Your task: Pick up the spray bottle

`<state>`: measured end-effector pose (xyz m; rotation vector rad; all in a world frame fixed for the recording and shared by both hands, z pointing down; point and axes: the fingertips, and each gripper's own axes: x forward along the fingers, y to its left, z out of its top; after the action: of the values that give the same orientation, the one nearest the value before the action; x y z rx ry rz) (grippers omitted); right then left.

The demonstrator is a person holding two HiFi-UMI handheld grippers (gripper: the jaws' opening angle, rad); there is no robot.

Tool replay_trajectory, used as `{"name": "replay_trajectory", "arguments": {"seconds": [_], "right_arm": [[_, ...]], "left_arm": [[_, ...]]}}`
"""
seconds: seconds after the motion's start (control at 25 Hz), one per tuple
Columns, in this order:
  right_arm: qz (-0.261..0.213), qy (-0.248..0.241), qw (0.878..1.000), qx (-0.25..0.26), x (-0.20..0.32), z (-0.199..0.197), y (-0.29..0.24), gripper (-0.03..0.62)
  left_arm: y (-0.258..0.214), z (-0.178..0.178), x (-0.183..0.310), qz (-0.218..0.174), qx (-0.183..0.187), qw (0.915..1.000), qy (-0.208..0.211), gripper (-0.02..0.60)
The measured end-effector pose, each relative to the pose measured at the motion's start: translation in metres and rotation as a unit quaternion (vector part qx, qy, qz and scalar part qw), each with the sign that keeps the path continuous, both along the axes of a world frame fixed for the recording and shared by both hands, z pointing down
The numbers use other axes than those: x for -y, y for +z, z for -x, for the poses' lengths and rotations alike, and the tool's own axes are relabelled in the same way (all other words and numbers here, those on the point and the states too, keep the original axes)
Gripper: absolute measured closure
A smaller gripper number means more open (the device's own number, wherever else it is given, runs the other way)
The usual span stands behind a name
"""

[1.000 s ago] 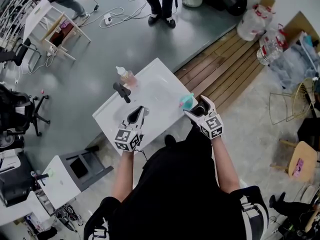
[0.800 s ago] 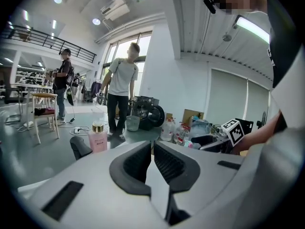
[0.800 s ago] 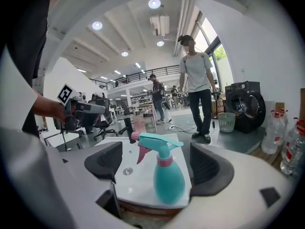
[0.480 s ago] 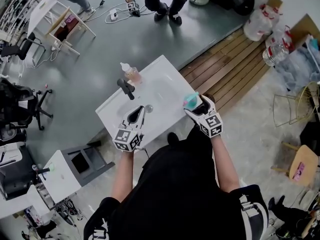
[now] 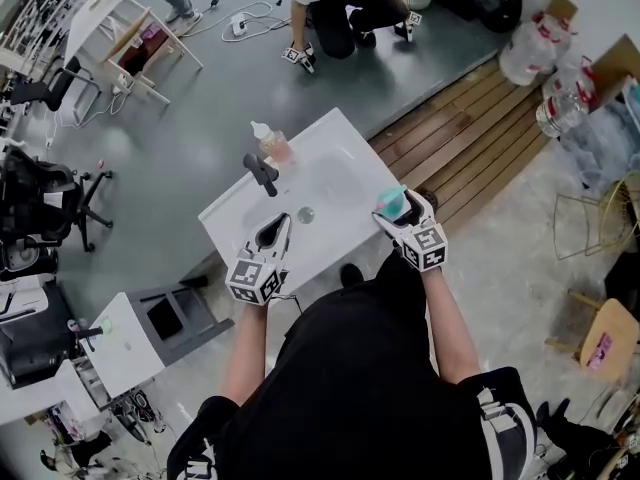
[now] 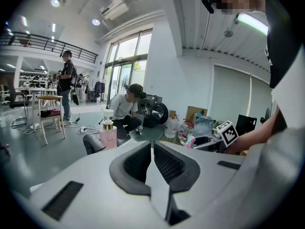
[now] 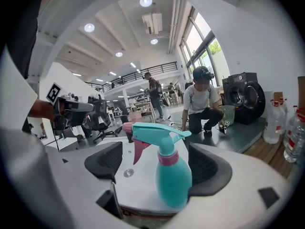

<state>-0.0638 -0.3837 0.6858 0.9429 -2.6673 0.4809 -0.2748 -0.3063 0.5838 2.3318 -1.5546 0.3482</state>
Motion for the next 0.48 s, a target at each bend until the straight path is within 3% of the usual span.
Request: {"name": "replay_trajectory", "arguments": {"seconds": [0.48], "right_arm": [[-0.002,0.024,1.0,0.007,0.013,0.007,0.007,0.151]], "left_arm": [[0.005,0.01,-0.002,0.008,0.005,0.9999,-0.005,0.546]]}}
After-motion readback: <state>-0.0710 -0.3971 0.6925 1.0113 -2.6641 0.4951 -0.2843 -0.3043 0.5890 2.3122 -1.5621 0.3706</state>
